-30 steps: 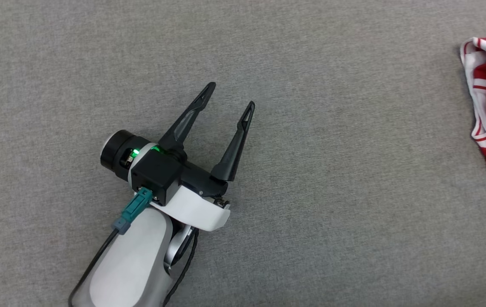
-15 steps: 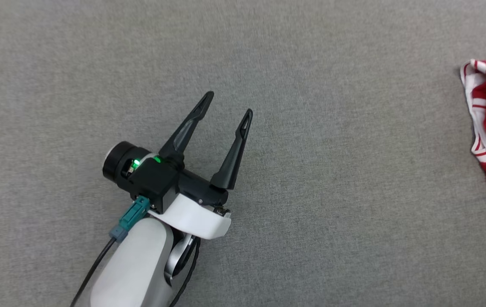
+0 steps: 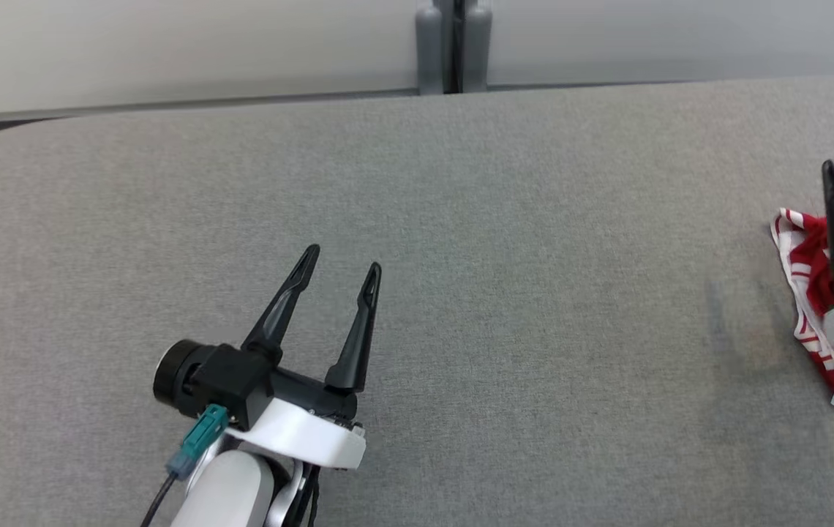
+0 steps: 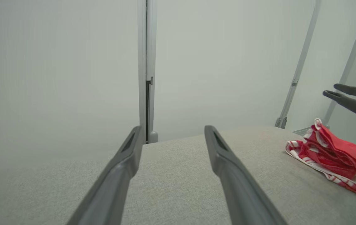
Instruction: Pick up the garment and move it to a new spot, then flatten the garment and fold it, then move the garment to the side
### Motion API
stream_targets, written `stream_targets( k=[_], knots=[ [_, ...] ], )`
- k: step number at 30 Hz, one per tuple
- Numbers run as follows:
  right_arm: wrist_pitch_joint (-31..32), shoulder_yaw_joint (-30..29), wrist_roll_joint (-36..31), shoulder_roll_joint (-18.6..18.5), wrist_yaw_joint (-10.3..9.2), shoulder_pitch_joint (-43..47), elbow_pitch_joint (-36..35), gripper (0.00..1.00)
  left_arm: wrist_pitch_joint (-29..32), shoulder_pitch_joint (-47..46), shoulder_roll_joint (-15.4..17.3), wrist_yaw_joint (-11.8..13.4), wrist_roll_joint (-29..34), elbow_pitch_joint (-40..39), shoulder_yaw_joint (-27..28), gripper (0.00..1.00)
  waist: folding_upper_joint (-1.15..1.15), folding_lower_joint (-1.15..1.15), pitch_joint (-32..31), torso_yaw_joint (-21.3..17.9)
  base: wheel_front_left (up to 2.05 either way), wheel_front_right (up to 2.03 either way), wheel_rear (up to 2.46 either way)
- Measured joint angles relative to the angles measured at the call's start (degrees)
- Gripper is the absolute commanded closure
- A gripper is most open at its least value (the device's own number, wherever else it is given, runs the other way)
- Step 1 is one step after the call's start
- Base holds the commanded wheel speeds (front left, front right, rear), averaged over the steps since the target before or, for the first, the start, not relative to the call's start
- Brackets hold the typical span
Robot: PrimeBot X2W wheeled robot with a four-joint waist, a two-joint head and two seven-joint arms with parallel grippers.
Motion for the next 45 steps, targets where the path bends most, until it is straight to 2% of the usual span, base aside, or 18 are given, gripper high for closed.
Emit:
stream_targets(
  k=[3,7,10,12,17,24,36,45],
  knots=[
    [-0.5,-1.2,1.4,4.1,-0.01,3.9,-3.3,0.00,0.0,2.5,0.0,0.4,0.2,0.1,1.4,0.00,0.00,0.00,-2.6,1.7,0.00,0.00,0.00],
    [-1.0,-2.5,1.4,10.2,0.00,9.8,-7.2,0.00,0.0,5.4,0.0,2.5,1.5,0.5,4.1,0.00,0.00,0.00,-5.7,3.8,0.00,0.00,0.00],
    [-1.1,-2.7,-2.2,13.3,0.00,13.9,-9.7,0.00,0.0,8.2,0.0,3.1,1.5,0.7,5.2,0.00,0.00,0.00,-7.6,4.9,0.00,0.00,0.00],
    [-1.2,-5.1,-3.6,17.9,-0.01,17.9,-11.3,0.00,0.0,10.0,0.0,3.3,1.4,1.1,5.6,0.00,0.00,0.00,-9.1,5.8,0.00,0.00,0.00],
    [-1.3,-6.7,-5.9,23.4,0.00,22.7,-14.8,0.00,0.0,11.9,0.0,3.7,0.0,2.8,6.3,0.00,0.00,0.00,-10.4,6.7,0.00,0.00,0.00],
    [-1.3,-7.6,-5.6,25.3,0.00,25.7,-16.1,0.00,0.0,12.7,-0.1,3.8,-1.1,3.8,6.8,0.00,0.00,0.00,-11.1,6.6,0.00,0.00,0.00],
    [-1.3,-6.9,-3.8,25.5,-0.01,26.3,-16.6,0.00,0.0,13.4,0.0,2.8,-2.2,4.4,8.1,0.00,0.00,0.00,-11.2,6.5,0.00,0.00,0.00],
    [-1.3,-5.8,-3.5,25.6,0.00,26.3,-16.9,0.00,0.0,13.5,0.0,3.4,-2.8,3.6,9.3,0.00,0.00,0.00,-11.2,6.3,0.00,0.00,0.00]
  ],
)
